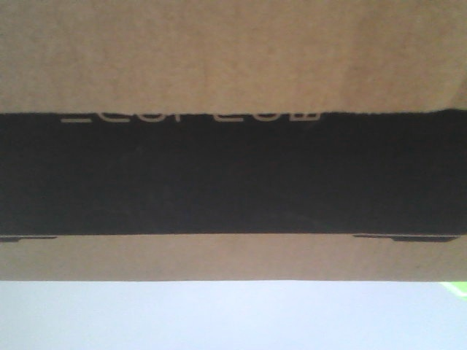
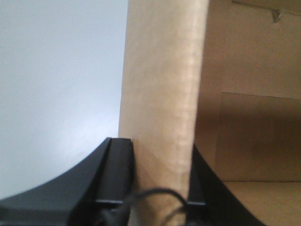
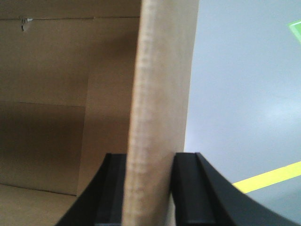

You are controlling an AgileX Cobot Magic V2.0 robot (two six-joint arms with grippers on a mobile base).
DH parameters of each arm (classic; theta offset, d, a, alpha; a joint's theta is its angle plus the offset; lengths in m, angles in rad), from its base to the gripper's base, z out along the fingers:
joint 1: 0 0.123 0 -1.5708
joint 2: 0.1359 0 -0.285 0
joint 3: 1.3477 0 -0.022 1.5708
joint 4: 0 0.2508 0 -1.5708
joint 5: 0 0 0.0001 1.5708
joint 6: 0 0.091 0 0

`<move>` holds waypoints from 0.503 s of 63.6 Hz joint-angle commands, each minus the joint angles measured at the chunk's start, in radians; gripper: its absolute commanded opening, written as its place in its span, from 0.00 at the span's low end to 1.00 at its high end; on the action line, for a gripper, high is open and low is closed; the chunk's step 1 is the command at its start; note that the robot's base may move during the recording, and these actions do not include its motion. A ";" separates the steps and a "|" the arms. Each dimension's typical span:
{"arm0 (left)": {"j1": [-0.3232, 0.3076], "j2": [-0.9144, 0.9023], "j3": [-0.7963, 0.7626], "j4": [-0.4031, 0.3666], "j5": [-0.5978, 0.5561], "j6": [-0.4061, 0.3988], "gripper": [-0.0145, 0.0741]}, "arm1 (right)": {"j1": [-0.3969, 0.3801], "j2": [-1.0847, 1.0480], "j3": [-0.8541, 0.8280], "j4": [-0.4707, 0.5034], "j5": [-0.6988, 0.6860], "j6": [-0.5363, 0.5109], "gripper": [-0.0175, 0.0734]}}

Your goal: Grab box from left shelf to table start

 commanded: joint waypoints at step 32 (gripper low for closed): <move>-0.006 -0.008 -0.039 -0.050 -0.107 -0.026 0.15 | -0.006 0.001 -0.027 -0.036 -0.098 -0.010 0.25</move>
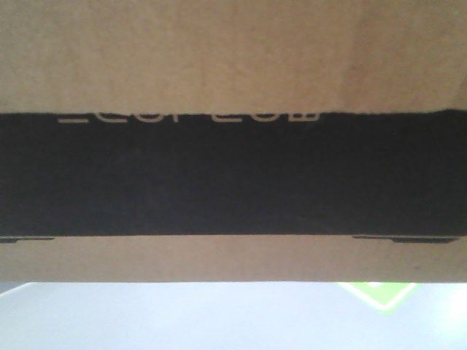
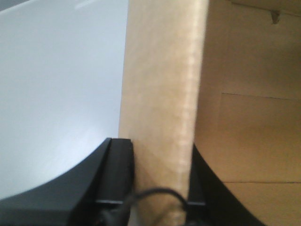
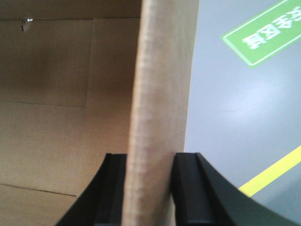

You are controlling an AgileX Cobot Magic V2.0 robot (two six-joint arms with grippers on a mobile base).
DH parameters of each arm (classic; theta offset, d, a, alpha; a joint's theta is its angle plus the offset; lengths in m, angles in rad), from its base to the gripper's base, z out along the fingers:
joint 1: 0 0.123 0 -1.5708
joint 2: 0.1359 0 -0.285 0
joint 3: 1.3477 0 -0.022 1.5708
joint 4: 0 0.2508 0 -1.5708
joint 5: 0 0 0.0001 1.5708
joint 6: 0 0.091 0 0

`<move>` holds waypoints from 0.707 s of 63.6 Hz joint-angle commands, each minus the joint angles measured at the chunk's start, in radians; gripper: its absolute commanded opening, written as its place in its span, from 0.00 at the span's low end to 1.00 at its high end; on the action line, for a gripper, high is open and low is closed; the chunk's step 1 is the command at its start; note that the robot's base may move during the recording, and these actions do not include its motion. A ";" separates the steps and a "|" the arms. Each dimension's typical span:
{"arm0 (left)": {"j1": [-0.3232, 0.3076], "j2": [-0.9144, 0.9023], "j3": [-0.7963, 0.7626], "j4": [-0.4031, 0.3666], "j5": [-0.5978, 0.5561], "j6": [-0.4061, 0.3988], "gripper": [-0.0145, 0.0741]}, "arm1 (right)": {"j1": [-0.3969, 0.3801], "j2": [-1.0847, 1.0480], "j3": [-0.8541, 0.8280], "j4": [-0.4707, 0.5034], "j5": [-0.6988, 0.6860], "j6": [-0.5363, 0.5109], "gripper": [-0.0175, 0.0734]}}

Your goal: Grab box from left shelf to table start

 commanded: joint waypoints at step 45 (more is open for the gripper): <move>-0.006 -0.008 -0.037 -0.049 -0.113 -0.026 0.15 | -0.006 0.001 -0.027 -0.036 -0.099 -0.010 0.25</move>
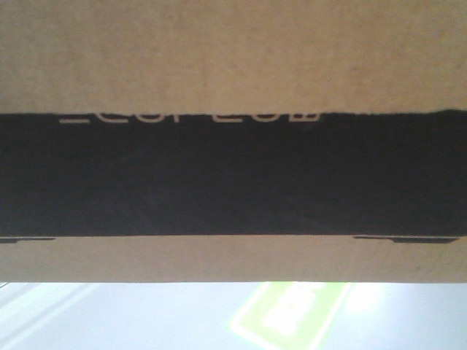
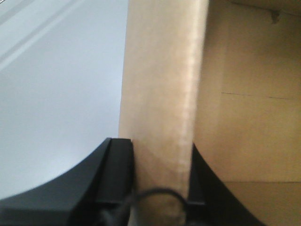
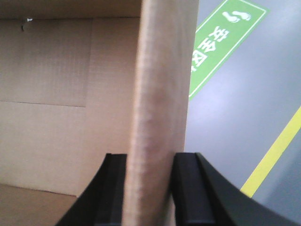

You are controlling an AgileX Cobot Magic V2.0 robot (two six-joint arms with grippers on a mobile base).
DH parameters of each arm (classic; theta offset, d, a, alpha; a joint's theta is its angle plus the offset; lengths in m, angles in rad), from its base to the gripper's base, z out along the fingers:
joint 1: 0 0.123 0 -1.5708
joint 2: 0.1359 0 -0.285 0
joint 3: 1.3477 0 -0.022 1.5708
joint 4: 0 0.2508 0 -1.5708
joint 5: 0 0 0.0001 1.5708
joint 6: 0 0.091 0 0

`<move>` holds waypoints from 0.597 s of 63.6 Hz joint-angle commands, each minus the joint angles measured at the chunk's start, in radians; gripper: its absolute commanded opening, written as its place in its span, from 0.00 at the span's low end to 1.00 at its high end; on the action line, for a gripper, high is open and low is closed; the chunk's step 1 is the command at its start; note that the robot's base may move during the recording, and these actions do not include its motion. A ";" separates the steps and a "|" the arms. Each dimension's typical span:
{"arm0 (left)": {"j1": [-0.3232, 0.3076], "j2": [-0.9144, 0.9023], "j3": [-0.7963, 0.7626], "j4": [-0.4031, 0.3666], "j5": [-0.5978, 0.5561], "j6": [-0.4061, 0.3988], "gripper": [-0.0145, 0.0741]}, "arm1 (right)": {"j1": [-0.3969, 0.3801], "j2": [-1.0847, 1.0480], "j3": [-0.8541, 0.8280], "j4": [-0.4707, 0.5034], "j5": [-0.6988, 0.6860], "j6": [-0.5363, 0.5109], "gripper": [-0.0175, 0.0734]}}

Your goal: Grab box from left shelf to table start

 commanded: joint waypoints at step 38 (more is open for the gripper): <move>-0.006 -0.008 -0.037 -0.049 -0.113 -0.026 0.15 | -0.006 0.001 -0.027 -0.035 -0.099 -0.010 0.25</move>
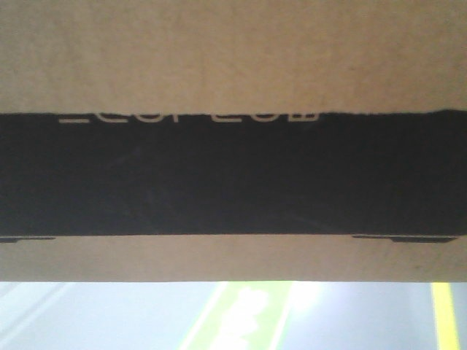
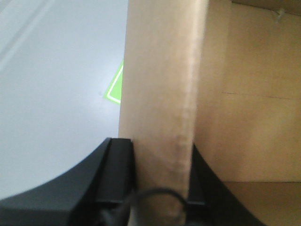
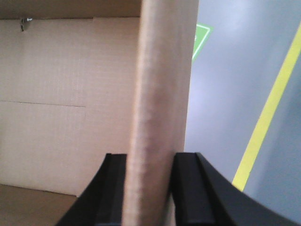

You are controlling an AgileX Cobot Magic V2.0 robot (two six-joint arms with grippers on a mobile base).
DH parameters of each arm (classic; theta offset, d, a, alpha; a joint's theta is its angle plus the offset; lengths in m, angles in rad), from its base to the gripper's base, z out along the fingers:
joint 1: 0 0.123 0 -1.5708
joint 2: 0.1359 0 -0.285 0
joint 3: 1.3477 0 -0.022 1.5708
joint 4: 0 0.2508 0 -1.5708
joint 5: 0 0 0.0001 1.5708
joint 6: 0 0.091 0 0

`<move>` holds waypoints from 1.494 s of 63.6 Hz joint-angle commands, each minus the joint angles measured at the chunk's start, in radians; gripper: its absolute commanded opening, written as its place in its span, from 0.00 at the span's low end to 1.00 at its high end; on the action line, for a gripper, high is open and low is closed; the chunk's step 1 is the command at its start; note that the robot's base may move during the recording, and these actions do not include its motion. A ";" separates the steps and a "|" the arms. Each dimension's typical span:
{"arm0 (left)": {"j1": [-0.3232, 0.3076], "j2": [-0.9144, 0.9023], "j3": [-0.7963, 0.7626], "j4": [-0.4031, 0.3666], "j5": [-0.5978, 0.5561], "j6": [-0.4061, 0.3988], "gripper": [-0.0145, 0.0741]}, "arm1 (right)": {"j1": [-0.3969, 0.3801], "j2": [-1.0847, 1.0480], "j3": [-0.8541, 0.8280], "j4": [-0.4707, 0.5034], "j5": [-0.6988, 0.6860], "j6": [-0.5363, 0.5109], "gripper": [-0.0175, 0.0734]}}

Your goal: Grab box from left shelf to table start

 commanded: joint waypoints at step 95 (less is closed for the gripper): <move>-0.006 -0.008 -0.037 -0.049 -0.113 -0.026 0.15 | -0.006 0.001 -0.027 -0.035 -0.099 -0.010 0.25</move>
